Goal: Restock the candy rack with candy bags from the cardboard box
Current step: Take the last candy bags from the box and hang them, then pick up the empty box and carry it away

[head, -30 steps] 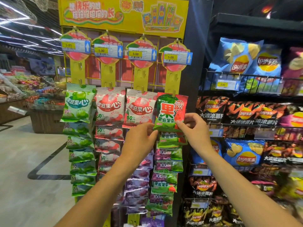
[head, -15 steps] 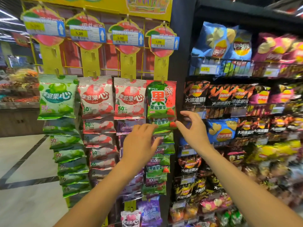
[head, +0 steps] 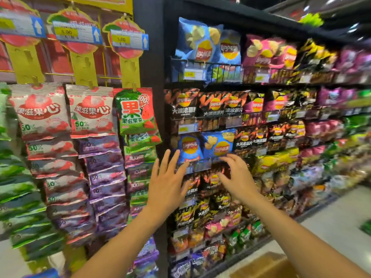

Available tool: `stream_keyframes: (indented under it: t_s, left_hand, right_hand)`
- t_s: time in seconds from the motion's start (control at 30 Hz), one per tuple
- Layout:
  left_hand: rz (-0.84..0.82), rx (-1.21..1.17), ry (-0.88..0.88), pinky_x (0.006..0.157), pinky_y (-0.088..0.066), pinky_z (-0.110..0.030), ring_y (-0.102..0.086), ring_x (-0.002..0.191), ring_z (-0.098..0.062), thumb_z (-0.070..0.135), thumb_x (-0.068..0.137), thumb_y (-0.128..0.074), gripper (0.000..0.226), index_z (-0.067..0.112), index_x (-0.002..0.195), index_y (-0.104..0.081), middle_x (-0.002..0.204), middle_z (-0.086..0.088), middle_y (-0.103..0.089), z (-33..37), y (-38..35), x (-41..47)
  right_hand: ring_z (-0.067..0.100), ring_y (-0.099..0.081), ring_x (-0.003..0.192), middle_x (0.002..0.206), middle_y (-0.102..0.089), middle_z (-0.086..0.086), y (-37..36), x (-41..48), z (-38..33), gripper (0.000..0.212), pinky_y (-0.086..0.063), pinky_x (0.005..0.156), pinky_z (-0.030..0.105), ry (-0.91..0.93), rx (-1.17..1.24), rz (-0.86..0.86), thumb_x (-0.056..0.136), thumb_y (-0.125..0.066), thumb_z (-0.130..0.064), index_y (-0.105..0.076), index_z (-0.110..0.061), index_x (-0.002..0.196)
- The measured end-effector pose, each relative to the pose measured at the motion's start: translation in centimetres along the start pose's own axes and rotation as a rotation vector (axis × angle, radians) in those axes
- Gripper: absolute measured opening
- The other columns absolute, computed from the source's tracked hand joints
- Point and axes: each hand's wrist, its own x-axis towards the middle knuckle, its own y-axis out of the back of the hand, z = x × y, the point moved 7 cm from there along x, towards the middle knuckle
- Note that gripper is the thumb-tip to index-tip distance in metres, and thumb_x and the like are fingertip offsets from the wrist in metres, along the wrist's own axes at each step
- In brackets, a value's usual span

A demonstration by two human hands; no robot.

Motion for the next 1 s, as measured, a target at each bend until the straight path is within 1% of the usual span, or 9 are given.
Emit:
stream_keyframes:
  t_s: [0.13, 0.23, 0.33, 0.43, 0.53, 0.63, 0.73, 0.87, 1.0]
  left_hand:
    - [-0.082, -0.041, -0.003, 0.126, -0.024, -0.060, -0.012, 0.161, -0.034, 0.055, 0.096, -0.060, 0.062, 0.031, 0.152, -0.049, 0.171, -0.007, -0.026, 6.4, -3.2, 0.2]
    - [-0.136, -0.088, -0.014, 0.125, -0.024, -0.060, -0.011, 0.161, -0.035, 0.055, 0.095, -0.061, 0.064, 0.029, 0.152, -0.047, 0.171, -0.007, -0.025, 11.5, -5.7, 0.2]
    - [-0.205, -0.134, -0.003, 0.128, -0.019, -0.059, -0.010, 0.161, -0.033, 0.055, 0.098, -0.057, 0.065, 0.028, 0.155, -0.045, 0.172, -0.006, -0.024, 15.9, -8.2, -0.1]
    - [-0.313, -0.178, -0.015, 0.130, -0.009, -0.057, -0.001, 0.162, -0.031, 0.056, 0.102, -0.049, 0.062, 0.029, 0.157, -0.040, 0.174, -0.004, -0.014, 19.9, -11.1, -0.7]
    - [-0.406, -0.204, -0.034, 0.130, -0.009, -0.057, 0.001, 0.162, -0.029, 0.057, 0.103, -0.045, 0.062, 0.030, 0.159, -0.036, 0.174, -0.003, -0.014, 23.3, -13.9, -1.5]
    - [-0.485, -0.254, -0.047, 0.129, -0.012, -0.056, -0.001, 0.162, -0.027, 0.055, 0.103, -0.046, 0.059, 0.032, 0.156, -0.038, 0.173, -0.002, -0.017, 26.1, -16.6, -2.1]
    - [-0.580, -0.298, -0.057, 0.130, -0.010, -0.054, 0.003, 0.162, -0.026, 0.053, 0.103, -0.049, 0.062, 0.031, 0.160, -0.031, 0.175, -0.001, -0.008, 28.1, -19.5, -2.7]
    - [-0.657, -0.305, -0.106, 0.127, -0.020, -0.059, 0.000, 0.162, -0.028, 0.053, 0.101, -0.052, 0.060, 0.033, 0.156, -0.036, 0.175, -0.002, -0.009, 30.8, -24.4, -3.3]
    - [-0.744, -0.324, -0.166, 0.127, -0.016, -0.056, -0.001, 0.162, -0.029, 0.052, 0.102, -0.053, 0.059, 0.032, 0.155, -0.039, 0.175, -0.003, -0.009, 33.0, -29.4, -3.4]
  right_hand:
    - [0.020, -0.031, 0.147, 0.155, -0.036, -0.003, 2.5, -2.6, 7.2, 0.052, -0.038, 0.117, 0.043, -0.065, -0.047, -0.033, 0.097, -0.064, -0.041, -0.050, -0.027, 0.144]
    - [0.020, -0.035, 0.145, 0.156, -0.034, -0.005, 4.2, -4.5, 12.6, 0.057, -0.044, 0.112, 0.045, -0.130, -0.085, -0.060, 0.097, -0.061, -0.046, -0.044, -0.027, 0.148]
    - [0.021, -0.036, 0.144, 0.155, -0.037, -0.002, 5.6, -6.3, 17.7, 0.059, -0.044, 0.112, 0.044, -0.185, -0.114, -0.083, 0.096, -0.063, -0.042, -0.042, -0.024, 0.148]
    - [0.023, -0.033, 0.147, 0.157, -0.034, -0.001, 6.6, -8.5, 22.4, 0.062, -0.041, 0.114, 0.045, -0.239, -0.140, -0.115, 0.096, -0.066, -0.036, -0.039, -0.025, 0.151]
    - [0.023, -0.038, 0.143, 0.156, -0.035, -0.001, 7.0, -10.6, 26.6, 0.062, -0.045, 0.110, 0.044, -0.298, -0.150, -0.146, 0.096, -0.066, -0.040, -0.040, -0.024, 0.150]
    - [0.024, -0.038, 0.142, 0.154, -0.036, 0.000, 6.8, -12.4, 30.1, 0.057, -0.044, 0.111, 0.041, -0.354, -0.179, -0.166, 0.098, -0.062, -0.039, -0.044, -0.021, 0.149]
    - [0.024, -0.040, 0.140, 0.152, -0.040, 0.001, 5.9, -14.0, 32.9, 0.046, -0.041, 0.113, 0.042, -0.403, -0.182, -0.178, 0.098, -0.062, -0.039, -0.054, -0.023, 0.141]
    - [0.024, -0.042, 0.138, 0.150, -0.042, 0.000, 3.5, -16.4, 36.9, 0.041, -0.039, 0.113, 0.041, -0.468, -0.198, -0.228, 0.098, -0.059, -0.035, -0.057, -0.025, 0.137]
    - [0.021, -0.040, 0.140, 0.150, -0.044, 0.002, 0.9, -18.4, 41.1, 0.037, -0.034, 0.115, 0.036, -0.558, -0.188, -0.248, 0.099, -0.056, -0.032, -0.059, -0.025, 0.135]
